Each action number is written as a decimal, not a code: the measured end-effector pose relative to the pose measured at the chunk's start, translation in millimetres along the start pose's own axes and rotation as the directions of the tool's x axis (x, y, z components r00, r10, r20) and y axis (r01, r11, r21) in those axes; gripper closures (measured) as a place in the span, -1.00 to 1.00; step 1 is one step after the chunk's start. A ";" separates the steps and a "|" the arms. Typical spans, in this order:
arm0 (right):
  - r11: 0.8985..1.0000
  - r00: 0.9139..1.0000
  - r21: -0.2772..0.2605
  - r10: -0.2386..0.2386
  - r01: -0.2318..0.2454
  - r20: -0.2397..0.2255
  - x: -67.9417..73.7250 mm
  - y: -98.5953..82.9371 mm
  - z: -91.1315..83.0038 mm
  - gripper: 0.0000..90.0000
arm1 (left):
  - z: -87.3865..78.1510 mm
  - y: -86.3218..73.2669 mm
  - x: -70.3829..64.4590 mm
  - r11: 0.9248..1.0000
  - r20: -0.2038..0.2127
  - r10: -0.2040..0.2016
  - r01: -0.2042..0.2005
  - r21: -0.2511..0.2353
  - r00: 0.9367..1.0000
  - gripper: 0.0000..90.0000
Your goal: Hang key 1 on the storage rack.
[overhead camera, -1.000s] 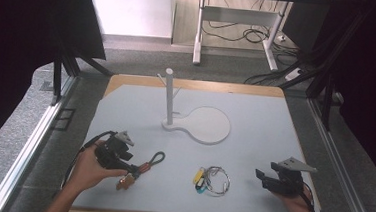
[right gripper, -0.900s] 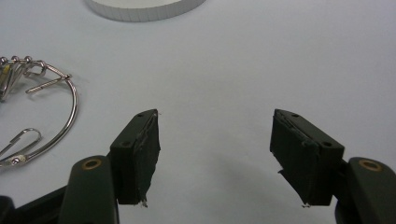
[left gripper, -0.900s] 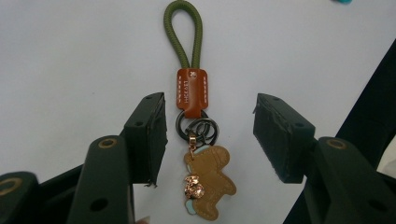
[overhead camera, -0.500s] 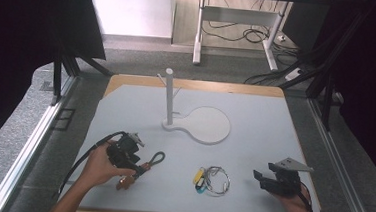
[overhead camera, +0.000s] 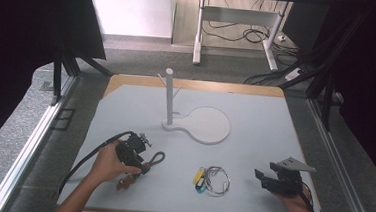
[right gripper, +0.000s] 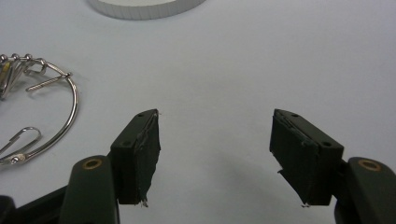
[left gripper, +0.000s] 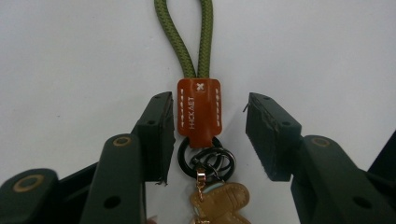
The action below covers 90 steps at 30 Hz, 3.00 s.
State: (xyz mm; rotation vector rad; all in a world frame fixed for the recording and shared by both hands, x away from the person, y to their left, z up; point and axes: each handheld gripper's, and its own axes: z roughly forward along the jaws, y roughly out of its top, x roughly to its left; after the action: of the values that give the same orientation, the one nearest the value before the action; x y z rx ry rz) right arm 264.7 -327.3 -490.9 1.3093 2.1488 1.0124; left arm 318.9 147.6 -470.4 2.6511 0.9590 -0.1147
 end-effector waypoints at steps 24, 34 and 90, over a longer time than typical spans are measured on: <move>1.000 1.000 0.008 -0.002 0.002 0.007 1.9 0.7 0.1 -0.26 | 14.7 18.4 -2.8 0.987 -0.066 0.087 -0.077 0.141 0.994 0.43; 1.000 0.999 0.023 0.019 -0.020 0.030 -0.7 -0.8 0.7 -0.26 | 10.8 14.9 -2.1 0.991 -0.085 0.080 -0.070 0.118 0.993 0.48; 0.998 0.999 0.035 0.043 -0.044 0.031 -4.9 -2.9 1.4 -0.26 | -121.0 22.1 16.4 0.987 -0.093 0.013 -0.028 -0.158 0.996 0.48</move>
State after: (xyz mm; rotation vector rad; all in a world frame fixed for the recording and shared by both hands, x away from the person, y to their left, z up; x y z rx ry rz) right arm 266.2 -332.0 -494.1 1.3840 2.1338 0.9695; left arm 341.7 180.5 -353.0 2.5373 0.9284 0.0860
